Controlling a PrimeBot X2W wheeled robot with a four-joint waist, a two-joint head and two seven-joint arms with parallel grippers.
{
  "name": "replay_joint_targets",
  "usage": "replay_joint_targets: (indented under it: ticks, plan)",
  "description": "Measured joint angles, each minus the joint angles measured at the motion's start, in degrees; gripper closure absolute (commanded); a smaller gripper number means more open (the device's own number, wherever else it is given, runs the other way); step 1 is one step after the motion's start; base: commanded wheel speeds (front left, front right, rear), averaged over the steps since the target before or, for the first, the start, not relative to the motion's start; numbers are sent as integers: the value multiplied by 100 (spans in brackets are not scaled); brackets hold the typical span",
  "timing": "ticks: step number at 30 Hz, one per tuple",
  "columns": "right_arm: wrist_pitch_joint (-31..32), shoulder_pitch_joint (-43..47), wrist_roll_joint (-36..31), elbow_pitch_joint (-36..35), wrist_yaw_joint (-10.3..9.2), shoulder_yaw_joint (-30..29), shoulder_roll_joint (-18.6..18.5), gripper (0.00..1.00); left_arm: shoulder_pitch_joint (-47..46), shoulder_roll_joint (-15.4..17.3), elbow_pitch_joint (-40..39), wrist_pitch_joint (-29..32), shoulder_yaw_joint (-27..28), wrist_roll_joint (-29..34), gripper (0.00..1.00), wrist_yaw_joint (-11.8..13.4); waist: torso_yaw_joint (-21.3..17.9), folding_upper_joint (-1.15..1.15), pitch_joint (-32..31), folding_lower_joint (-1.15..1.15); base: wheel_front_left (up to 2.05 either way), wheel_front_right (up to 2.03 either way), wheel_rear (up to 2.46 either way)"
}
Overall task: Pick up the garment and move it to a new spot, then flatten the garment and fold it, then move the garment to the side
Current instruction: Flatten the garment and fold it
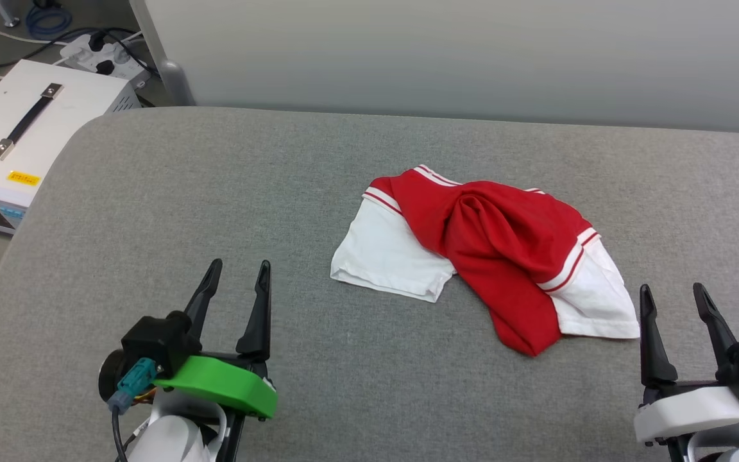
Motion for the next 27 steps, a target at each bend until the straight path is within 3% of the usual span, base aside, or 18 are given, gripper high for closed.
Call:
replay_joint_targets:
  ticks: [4,13,16,20,27]
  plan:
    - [588,-37,78,146,0,-144,-8,0,-8,-63,4,0,168,158,0,-146,38,0,101,0,0,0,0]
    - [3663,-639,493,246,-1,-535,-327,0,-14,-425,186,0,322,476,0,-428,161,0,442,0,0,0,0]
    - [4352,-862,606,266,-1,-698,-336,0,-55,-509,231,0,381,535,0,-492,224,0,573,0,0,0,0]
    - [4810,-1143,677,397,-1,-746,-371,0,-138,-568,266,0,480,617,0,-583,336,0,734,0,0,0,0]
    - [4998,-1362,604,873,-1,-534,-600,0,-287,-692,298,0,623,773,0,-683,534,0,975,0,0,0,0]
